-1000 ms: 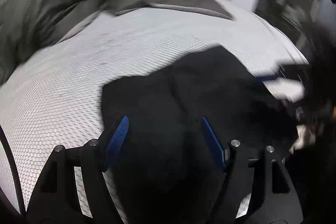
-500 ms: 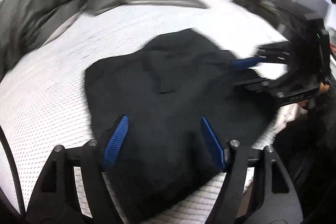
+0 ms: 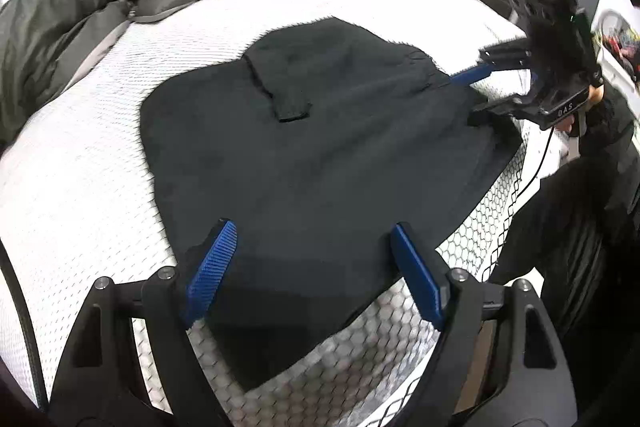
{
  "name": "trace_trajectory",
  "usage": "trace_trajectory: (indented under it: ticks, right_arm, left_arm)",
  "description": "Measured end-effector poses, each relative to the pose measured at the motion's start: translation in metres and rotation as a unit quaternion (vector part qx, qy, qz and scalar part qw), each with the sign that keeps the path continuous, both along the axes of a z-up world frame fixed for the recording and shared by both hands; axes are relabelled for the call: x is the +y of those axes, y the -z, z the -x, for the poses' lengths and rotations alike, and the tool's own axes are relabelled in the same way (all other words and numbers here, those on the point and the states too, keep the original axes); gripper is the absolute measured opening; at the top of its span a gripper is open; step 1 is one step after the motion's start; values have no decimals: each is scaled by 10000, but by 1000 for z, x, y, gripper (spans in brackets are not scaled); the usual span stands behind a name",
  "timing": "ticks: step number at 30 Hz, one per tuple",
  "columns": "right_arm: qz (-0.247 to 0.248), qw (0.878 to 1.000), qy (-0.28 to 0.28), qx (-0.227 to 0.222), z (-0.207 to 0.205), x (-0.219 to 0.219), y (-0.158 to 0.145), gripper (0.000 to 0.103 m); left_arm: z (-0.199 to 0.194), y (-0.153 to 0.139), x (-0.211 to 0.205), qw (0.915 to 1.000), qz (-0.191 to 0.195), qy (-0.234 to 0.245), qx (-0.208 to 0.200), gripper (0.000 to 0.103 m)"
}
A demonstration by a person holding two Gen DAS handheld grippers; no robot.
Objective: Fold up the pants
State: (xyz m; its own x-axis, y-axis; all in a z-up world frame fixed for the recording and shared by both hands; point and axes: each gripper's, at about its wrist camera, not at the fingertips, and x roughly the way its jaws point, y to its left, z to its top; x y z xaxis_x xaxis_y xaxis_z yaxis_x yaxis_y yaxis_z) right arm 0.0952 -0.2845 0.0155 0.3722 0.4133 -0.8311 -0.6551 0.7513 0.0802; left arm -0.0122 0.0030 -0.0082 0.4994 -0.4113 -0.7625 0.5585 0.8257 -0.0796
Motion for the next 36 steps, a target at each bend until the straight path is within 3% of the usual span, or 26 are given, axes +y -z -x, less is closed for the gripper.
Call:
trace_trajectory:
  ticks: [3, 4, 6, 8, 9, 10, 12, 13, 14, 16, 19, 20, 21, 23, 26, 27, 28, 29, 31, 34, 36]
  right_arm:
    - [-568, 9981, 227, -87, 2, -14, -16, 67]
    - [-818, 9957, 426, -100, -1, -21, -22, 77]
    - [-1134, 9897, 879, -8, -4, -32, -21, 87]
    - [-1356, 9794, 1422, 460, -22, -43, -3, 87]
    - [-1458, 9733, 1607, 745, -32, -45, 7, 87]
    - [-1570, 9665, 1723, 1074, -42, -45, 20, 85]
    - [-1563, 9641, 1764, 1223, -44, -45, 30, 76]
    - [-1531, 9663, 1700, 1177, -47, -44, 30, 54]
    - [-1686, 9655, 1569, 1215, -49, -41, 27, 45]
    - [-1713, 9667, 1554, 1091, -59, -34, 22, 32]
    - [-1485, 9731, 1712, 409, -82, -25, 10, 31]
    - [-1154, 9760, 1846, 94, -93, -20, 12, 33]
    - [-909, 9768, 1940, -55, -101, -19, 14, 39]
    - [-580, 9758, 2103, 118, -108, -14, 15, 49]
    - [-426, 9773, 2069, -150, -90, -15, -8, 57]
    - [-407, 9773, 2061, -285, -81, -17, -14, 66]
    - [-439, 9764, 2075, -417, -73, -19, -20, 72]
    - [-572, 9747, 2098, -522, -64, -25, -24, 72]
    - [-756, 9748, 2026, -550, -48, -23, -29, 72]
    - [-682, 9811, 1619, -809, -30, 1, -27, 72]
    - [-435, 9877, 1216, -879, -23, 24, -19, 69]
  left_arm:
    - [-21, -8, 40, 9971, 597, -481, -32, 85]
    - [-28, -11, 51, 9950, 737, -681, 13, 86]
    - [-44, -5, 76, 9854, 1102, -1253, 337, 86]
    - [-61, 9, 90, 9760, 1309, -1567, 752, 85]
    - [-67, 16, 93, 9727, 1357, -1634, 933, 80]
    - [-71, 25, 96, 9698, 1383, -1684, 1092, 67]
    - [-80, 36, 100, 9645, 1580, -1691, 1275, 58]
    - [-82, 36, 102, 9620, 1759, -1633, 1299, 46]
    - [-84, 34, 103, 9609, 1809, -1648, 1299, 46]
    - [-88, 26, 102, 9627, 1726, -1748, 1135, 40]
    - [-101, 19, 95, 9626, 1625, -1956, 939, 39]
    - [-106, 20, 92, 9622, 1554, -2023, 956, 40]
    - [-107, 21, 86, 9628, 1438, -2078, 952, 41]
    - [-105, 17, 83, 9646, 1250, -2179, 799, 44]
    - [-90, 3, 78, 9660, 705, -2459, 381, 53]
    - [-82, 0, 73, 9638, 512, -2605, 239, 60]
    - [-73, -5, 68, 9628, 436, -2666, 61, 61]
    - [-66, -10, 62, 9637, 440, -2632, -111, 63]
    - [-61, -16, 43, 9640, 331, -2610, -379, 77]
    - [-61, -18, -2, 9750, 112, -2096, -734, 81]
    - [-57, -12, -31, 9813, -150, -1772, -739, 81]
